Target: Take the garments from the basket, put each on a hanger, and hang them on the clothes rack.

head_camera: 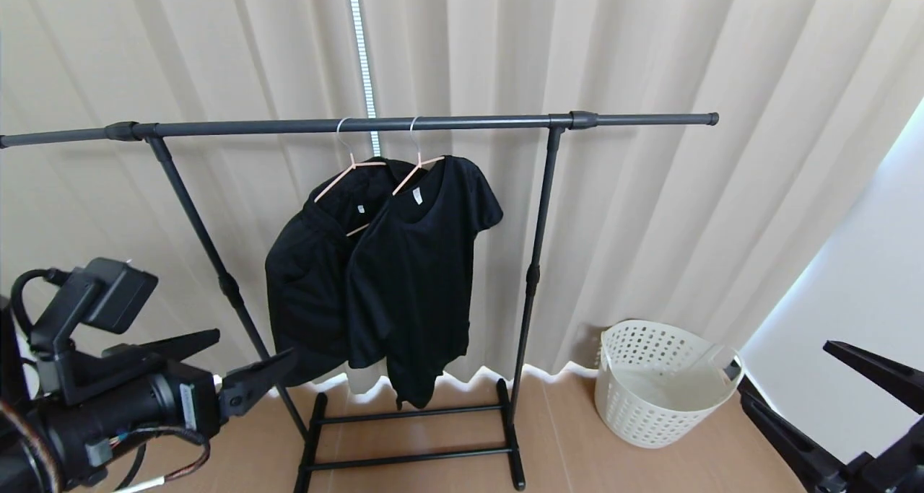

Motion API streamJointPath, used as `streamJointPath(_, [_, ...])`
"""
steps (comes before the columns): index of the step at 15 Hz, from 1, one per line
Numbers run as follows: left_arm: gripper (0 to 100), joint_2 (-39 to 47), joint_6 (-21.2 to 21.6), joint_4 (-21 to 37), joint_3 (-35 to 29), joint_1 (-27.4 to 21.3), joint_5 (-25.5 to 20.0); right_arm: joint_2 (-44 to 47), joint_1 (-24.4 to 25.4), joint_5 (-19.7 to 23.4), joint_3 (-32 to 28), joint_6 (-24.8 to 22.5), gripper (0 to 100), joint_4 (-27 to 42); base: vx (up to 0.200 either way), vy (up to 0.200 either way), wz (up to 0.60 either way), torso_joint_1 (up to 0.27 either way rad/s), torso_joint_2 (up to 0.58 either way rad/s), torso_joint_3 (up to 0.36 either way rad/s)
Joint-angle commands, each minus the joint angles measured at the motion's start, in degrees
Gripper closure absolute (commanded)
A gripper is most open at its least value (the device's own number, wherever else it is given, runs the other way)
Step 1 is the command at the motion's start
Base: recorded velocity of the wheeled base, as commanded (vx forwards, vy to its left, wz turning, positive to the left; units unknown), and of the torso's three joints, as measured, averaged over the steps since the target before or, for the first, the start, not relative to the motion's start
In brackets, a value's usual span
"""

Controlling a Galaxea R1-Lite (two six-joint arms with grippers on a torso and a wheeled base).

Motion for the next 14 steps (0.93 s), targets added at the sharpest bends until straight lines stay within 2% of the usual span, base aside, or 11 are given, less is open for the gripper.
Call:
streamJointPath(1, [0, -6.78, -0.05, -0.01, 5.73, 0.13, 0.01, -7.80, -0.20, -0.68, 1.76, 0.10, 0, 2.09, 0.000, 0.000, 0.00, 0.000, 0.00, 0.000])
streamJointPath(2, [0, -7.84, -0.05, -0.01, 7.57, 0.22, 0.01, -10.70, -0.64, -0.68, 1.76, 0.80, 0, 5.96, 0.000, 0.000, 0.00, 0.000, 0.00, 0.000])
streamJointPath(5, [0, -12.85, -0.23, -0.01, 13.46, 0.84, 0.01, -30.04, -1.34, -0.15, 1.76, 1.68, 0, 26.88, 0.000, 0.000, 0.00, 0.000, 0.00, 0.000])
streamJointPath(8, [0, -16.36, 0.21, 0.17, 15.75, 0.75, 0.01, -39.79, -2.31, 0.20, 1.76, 2.56, 0, 38.65, 0.000, 0.000, 0.00, 0.000, 0.00, 0.000])
streamJointPath(9, [0, -17.15, 1.09, 0.26, 16.71, 0.75, 0.10, -42.26, -3.01, 0.38, 1.76, 3.44, 0, 41.47, 0.000, 0.000, 0.00, 0.000, 0.00, 0.000])
streamJointPath(12, [0, -19.70, 1.35, 0.70, 19.61, 0.84, 0.18, -44.98, -6.44, 2.40, 1.76, 4.93, 0, 42.70, 0.000, 0.000, 0.00, 0.000, 0.00, 0.000])
streamJointPath(14, [0, -24.01, 1.00, 7.47, 19.61, 1.10, 0.18, -46.65, -9.17, 2.40, 1.76, 4.93, 0, 42.70, 0.000, 0.000, 0.00, 0.000, 0.00, 0.000])
